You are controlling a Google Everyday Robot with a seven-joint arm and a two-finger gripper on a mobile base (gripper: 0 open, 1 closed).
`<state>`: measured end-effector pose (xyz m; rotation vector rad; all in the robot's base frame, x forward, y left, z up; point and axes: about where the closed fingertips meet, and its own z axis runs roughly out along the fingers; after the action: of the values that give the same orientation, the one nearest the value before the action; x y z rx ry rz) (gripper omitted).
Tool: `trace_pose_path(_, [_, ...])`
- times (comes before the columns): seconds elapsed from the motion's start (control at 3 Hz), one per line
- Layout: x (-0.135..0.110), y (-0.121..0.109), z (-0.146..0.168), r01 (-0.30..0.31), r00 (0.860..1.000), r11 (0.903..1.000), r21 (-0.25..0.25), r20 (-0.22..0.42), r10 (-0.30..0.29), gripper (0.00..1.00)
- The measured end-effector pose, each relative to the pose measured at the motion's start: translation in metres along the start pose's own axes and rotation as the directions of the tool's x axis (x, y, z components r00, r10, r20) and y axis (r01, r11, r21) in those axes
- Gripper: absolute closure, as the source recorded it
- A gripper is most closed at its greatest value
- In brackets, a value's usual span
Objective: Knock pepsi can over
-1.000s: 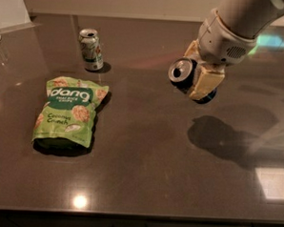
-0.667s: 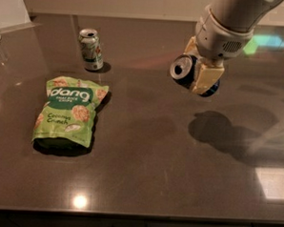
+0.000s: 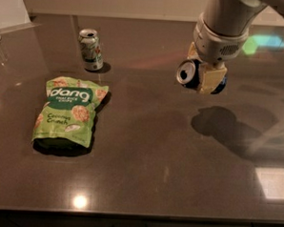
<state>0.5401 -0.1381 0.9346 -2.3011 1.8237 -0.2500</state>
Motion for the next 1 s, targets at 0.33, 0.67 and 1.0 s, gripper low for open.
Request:
trace_pose_path(0.33, [0.004, 0.008, 0.018, 0.041, 0.998, 0.9987, -0.029, -0.049, -0.042, 1.00])
trace_pose_path(0.67, [0.003, 0.019, 0.038, 0.075, 0.993, 0.9951, -0.065, -0.086, -0.080, 1.00])
trace_pose_path(1.0, [-0.001, 0.027, 0.056, 0.099, 0.987, 0.9907, -0.093, -0.117, -0.110, 0.81])
